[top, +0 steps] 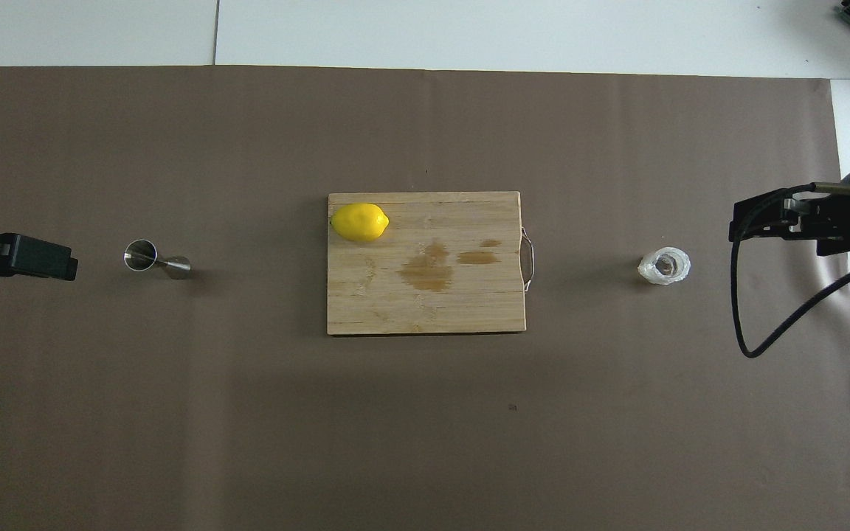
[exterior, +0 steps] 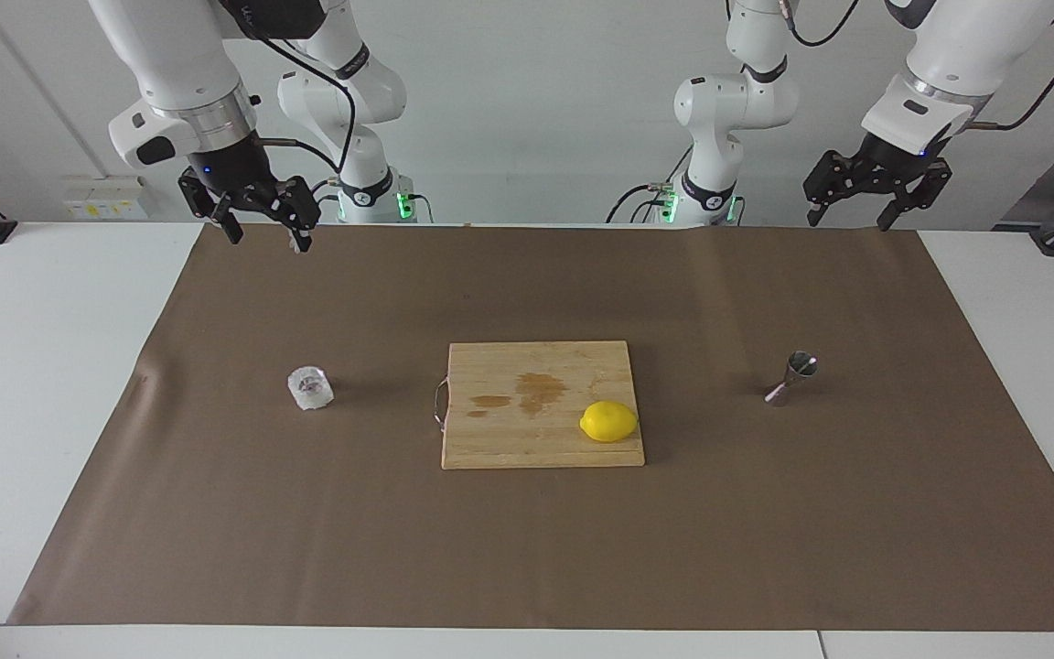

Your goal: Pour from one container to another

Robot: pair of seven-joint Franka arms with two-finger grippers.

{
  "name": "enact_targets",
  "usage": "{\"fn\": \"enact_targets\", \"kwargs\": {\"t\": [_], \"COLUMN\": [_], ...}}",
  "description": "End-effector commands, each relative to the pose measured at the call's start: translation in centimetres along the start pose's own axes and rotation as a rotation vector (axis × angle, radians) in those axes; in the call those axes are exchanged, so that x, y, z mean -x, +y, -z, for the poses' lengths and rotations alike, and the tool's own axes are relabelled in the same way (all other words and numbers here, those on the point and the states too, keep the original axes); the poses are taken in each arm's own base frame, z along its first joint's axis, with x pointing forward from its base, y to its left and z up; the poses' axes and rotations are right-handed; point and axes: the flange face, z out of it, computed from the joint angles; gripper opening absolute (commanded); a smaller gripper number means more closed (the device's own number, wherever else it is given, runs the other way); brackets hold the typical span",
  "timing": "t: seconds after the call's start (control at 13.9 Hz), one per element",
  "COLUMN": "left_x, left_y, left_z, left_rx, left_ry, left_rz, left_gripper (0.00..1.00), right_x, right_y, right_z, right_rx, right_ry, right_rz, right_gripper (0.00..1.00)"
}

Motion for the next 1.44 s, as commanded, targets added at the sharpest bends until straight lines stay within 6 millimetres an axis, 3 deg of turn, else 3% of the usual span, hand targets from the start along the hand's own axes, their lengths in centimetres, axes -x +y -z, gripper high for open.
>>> {"fn": "enact_targets", "kwargs": {"t": [0.0,1.0,1.15,1.36], "left_x": [0.2,0.7,-0.2,-3.5], "left_y": [0.3,-0.9,-3.0,-6.3], "left_z": [-0.1,-1.8,-2.8,-7.0], "left_rx": [-0.012,0.002,0.007,0.018], "left_ry": [0.000,-0.053,-0.045,-0.054], "left_rz": [0.007,0.057,0.096,0.219], "left_gripper": [1.00,1.00,1.00,1.00], "right_x": [0.3,0.3,0.3,0.3], "right_y": [0.5,0.5,0.5,0.5], "right_z": [0.3,0.4,0.4,0.3], "right_rx": [-0.005,-0.005,-0.005,-0.005], "right_ry": [-0.012,-0.011,-0.011,-0.012], "right_rz": [0.011,0.011,0.011,0.011], "right_gripper": [1.00,1.00,1.00,1.00]}}
